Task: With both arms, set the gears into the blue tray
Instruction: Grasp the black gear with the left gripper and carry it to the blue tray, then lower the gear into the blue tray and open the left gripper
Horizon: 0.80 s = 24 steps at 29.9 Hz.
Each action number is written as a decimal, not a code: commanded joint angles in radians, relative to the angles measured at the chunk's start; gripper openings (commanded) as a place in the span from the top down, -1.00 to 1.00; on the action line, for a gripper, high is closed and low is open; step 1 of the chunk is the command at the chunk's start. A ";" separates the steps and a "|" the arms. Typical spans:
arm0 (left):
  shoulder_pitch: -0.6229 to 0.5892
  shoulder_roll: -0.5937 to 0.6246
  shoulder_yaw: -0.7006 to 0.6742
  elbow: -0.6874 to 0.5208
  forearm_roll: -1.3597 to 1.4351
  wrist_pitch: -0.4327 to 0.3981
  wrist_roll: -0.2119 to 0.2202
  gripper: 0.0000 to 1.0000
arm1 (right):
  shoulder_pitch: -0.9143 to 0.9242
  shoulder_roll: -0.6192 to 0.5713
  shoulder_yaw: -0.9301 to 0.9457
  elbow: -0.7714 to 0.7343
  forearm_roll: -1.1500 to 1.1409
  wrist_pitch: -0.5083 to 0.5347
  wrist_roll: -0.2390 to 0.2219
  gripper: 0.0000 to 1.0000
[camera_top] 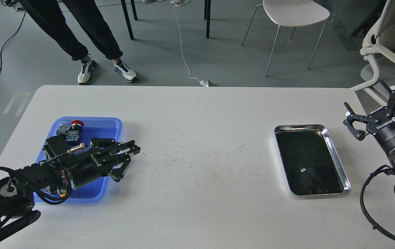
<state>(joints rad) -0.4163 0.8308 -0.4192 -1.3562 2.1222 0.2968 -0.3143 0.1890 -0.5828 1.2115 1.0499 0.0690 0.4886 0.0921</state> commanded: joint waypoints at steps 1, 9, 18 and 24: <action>0.007 0.089 -0.016 0.006 -0.076 0.025 -0.043 0.92 | 0.000 0.000 -0.006 -0.001 -0.003 0.000 0.000 -0.95; 0.076 0.154 0.000 0.175 -0.183 0.071 -0.084 0.90 | 0.004 0.000 -0.007 -0.002 -0.006 0.000 0.000 -0.95; 0.128 0.085 0.019 0.307 -0.235 0.101 -0.100 0.90 | 0.006 0.000 -0.009 -0.001 -0.006 0.000 0.000 -0.95; 0.129 0.039 0.025 0.345 -0.235 0.104 -0.101 0.89 | 0.006 0.000 -0.007 -0.001 -0.008 0.000 0.000 -0.95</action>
<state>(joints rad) -0.2874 0.8843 -0.3950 -1.0191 1.8868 0.3997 -0.4154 0.1947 -0.5830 1.2026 1.0490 0.0618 0.4886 0.0921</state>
